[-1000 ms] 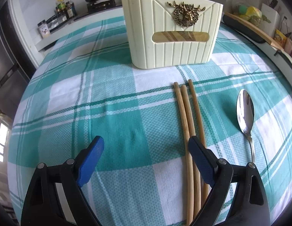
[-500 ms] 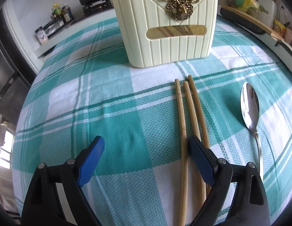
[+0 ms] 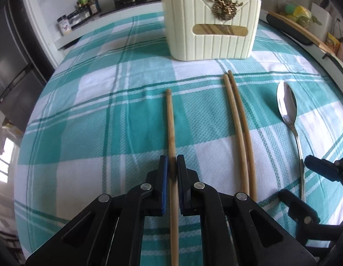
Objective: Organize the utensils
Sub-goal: 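Close the left tool on a wooden chopstick while the right tool grasps a steel spoon, then open both tools and release the chopstick and spoon onto the tablecloth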
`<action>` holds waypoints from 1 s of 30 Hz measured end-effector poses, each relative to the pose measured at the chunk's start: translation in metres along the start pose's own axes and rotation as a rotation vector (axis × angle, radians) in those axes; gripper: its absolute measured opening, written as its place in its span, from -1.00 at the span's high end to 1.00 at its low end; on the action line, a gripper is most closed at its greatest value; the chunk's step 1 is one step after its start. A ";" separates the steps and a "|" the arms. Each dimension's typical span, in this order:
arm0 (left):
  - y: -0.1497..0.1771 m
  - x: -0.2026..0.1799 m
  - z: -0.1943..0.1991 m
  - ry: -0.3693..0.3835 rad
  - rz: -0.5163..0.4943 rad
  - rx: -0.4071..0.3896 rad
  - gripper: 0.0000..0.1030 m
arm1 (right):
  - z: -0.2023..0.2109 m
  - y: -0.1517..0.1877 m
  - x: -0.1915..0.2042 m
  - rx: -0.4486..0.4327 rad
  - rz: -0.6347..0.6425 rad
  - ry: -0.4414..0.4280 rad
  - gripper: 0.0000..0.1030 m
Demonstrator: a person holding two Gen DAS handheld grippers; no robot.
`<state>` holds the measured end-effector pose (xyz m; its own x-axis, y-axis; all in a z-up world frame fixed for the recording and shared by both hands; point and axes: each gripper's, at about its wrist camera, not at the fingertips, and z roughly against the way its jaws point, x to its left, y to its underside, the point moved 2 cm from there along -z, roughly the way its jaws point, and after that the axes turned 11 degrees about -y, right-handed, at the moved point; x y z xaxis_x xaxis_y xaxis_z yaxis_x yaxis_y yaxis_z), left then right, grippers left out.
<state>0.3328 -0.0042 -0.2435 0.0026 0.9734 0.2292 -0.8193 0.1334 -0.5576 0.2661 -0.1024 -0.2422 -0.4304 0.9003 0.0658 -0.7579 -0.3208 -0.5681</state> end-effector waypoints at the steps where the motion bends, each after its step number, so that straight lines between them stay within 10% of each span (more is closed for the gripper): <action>1: 0.003 0.005 0.001 -0.002 0.015 0.003 0.86 | 0.002 0.001 -0.001 0.000 -0.001 0.014 0.04; 5: 0.013 0.015 0.004 0.020 0.051 0.022 0.85 | 0.009 0.011 -0.009 0.000 0.012 0.067 0.77; 20: 0.056 0.041 0.027 0.089 0.184 0.074 0.84 | 0.061 0.075 -0.084 0.013 -0.107 0.202 0.81; 22: 0.057 0.043 0.028 0.108 0.193 0.077 0.67 | 0.071 0.079 -0.093 -0.026 -0.149 0.172 0.78; 26: 0.053 0.052 0.033 0.158 0.201 0.067 -0.09 | 0.091 0.079 -0.101 -0.113 -0.215 0.117 -0.02; 30: 0.041 0.061 0.039 0.194 0.135 0.036 -0.25 | 0.100 0.067 -0.101 -0.146 -0.211 0.041 -0.02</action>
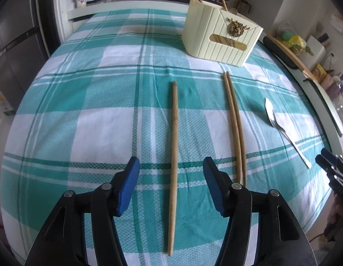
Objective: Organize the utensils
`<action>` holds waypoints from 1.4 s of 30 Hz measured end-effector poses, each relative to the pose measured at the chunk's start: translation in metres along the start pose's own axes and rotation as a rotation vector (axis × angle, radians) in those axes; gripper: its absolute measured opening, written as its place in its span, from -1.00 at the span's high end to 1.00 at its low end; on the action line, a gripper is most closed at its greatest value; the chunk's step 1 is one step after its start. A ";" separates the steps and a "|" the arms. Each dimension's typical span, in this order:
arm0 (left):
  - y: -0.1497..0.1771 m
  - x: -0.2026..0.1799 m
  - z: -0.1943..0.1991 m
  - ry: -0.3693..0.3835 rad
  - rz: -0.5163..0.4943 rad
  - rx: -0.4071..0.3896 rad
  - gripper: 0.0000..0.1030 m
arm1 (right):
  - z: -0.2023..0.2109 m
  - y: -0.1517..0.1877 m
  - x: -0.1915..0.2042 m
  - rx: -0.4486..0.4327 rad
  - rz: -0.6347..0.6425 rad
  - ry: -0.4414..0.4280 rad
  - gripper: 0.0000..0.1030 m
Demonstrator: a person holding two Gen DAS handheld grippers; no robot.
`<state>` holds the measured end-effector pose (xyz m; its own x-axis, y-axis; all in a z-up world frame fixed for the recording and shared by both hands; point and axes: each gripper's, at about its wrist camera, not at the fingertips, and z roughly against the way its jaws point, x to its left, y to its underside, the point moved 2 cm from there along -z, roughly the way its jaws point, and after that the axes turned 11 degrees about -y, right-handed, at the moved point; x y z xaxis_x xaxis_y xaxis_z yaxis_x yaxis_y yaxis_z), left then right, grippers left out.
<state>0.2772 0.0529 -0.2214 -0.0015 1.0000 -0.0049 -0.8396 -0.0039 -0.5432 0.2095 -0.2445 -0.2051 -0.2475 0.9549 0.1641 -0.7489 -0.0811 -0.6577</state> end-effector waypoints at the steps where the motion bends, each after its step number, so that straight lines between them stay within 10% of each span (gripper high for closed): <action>1: -0.004 0.002 0.001 0.003 -0.019 -0.005 -0.33 | -0.002 -0.004 0.002 0.004 0.012 -0.032 -0.04; 11: -0.038 -0.019 -0.041 -0.066 -0.224 0.033 -0.40 | -0.058 -0.049 0.033 0.113 0.207 -0.195 -0.13; 21: -0.063 -0.021 -0.069 -0.086 -0.212 0.067 -0.33 | -0.137 -0.080 0.048 0.185 0.294 -0.195 -0.13; 25: -0.066 -0.028 -0.067 -0.072 -0.225 0.043 0.70 | -0.143 -0.087 0.051 0.161 0.277 -0.232 0.14; 42: -0.078 -0.014 0.086 0.033 -0.051 -0.301 0.90 | 0.035 -0.099 0.036 -0.194 0.170 -0.310 0.19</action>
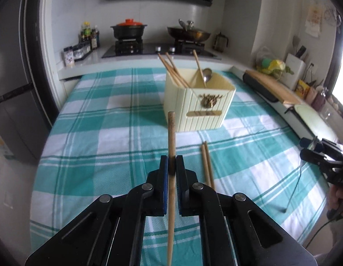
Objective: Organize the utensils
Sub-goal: 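Lift the chopstick and spoon and carry both over the cream caddy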
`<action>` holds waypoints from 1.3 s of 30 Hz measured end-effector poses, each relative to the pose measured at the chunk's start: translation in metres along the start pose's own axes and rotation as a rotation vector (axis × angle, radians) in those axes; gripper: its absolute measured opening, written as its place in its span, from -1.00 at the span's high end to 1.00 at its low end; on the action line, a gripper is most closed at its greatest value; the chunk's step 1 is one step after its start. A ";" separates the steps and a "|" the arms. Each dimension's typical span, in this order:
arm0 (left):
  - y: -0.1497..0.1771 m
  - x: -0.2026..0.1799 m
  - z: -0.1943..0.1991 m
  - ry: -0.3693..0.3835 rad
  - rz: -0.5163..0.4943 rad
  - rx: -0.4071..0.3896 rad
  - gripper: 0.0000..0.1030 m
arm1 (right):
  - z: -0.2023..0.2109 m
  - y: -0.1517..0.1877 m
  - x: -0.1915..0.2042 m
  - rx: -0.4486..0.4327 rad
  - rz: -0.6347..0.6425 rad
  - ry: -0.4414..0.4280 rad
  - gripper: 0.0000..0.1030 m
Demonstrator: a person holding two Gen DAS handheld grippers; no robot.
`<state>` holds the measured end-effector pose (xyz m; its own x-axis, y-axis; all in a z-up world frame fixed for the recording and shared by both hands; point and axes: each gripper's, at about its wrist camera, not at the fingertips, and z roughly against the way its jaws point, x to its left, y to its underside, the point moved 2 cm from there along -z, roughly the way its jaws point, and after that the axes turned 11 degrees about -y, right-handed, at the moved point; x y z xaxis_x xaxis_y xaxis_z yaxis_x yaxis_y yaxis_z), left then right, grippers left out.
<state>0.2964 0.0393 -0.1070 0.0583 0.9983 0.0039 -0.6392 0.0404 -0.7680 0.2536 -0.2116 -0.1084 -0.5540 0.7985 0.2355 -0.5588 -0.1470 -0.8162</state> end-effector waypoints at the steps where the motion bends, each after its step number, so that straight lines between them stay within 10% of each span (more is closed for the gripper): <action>1: -0.003 0.001 0.008 0.007 0.012 -0.018 0.90 | 0.007 -0.003 0.003 -0.018 0.003 0.005 0.19; 20: -0.043 0.004 0.049 0.106 0.085 -0.095 0.91 | 0.032 -0.071 -0.003 -0.127 -0.027 -0.006 0.19; 39: -0.213 -0.008 0.015 0.095 0.144 -0.285 0.91 | -0.026 -0.244 -0.045 -0.260 0.011 -0.018 0.19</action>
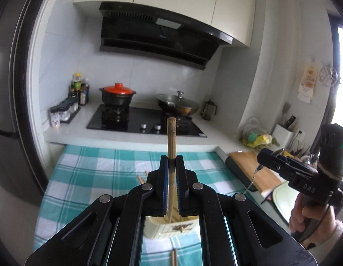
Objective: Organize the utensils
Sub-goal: 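Lift the chopstick and spoon and carry both over the cream caddy, then open both tools to drop the chopstick and spoon into the caddy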
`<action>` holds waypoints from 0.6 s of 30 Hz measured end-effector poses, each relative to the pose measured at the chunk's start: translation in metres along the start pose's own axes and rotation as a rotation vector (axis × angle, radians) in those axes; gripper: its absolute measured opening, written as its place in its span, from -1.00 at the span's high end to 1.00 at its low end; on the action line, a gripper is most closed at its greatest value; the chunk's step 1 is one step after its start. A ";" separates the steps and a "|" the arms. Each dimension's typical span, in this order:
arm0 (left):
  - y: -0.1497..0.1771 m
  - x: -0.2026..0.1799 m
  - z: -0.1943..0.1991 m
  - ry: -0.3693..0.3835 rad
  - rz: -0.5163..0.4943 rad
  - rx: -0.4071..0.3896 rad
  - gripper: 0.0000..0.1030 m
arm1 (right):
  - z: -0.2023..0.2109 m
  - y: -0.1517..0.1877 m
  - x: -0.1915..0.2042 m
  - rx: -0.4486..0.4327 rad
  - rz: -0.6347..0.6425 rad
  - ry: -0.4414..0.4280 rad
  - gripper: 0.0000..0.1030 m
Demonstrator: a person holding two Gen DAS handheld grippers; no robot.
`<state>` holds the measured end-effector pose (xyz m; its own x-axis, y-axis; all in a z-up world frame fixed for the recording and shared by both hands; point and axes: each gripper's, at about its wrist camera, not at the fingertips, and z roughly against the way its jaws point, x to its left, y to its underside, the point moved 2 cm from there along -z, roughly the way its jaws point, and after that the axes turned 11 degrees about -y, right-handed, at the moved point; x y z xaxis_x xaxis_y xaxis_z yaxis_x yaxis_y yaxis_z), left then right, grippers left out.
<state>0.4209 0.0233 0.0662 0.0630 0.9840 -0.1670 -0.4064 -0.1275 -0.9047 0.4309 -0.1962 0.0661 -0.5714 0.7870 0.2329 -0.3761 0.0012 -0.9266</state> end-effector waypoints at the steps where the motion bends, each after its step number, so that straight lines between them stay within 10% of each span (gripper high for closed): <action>1: -0.001 -0.002 -0.010 -0.003 0.006 0.000 0.91 | -0.008 -0.002 -0.006 -0.009 -0.005 0.004 0.19; 18: 0.086 -0.019 -0.180 -0.079 -0.026 0.336 0.89 | -0.156 0.092 -0.104 0.312 -0.173 0.086 0.19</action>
<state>0.5487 -0.0287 -0.0788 0.0115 0.9946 -0.1031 -0.6836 -0.0674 -0.7267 0.5697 -0.1812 -0.0891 -0.4216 0.8405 0.3403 -0.6739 -0.0393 -0.7378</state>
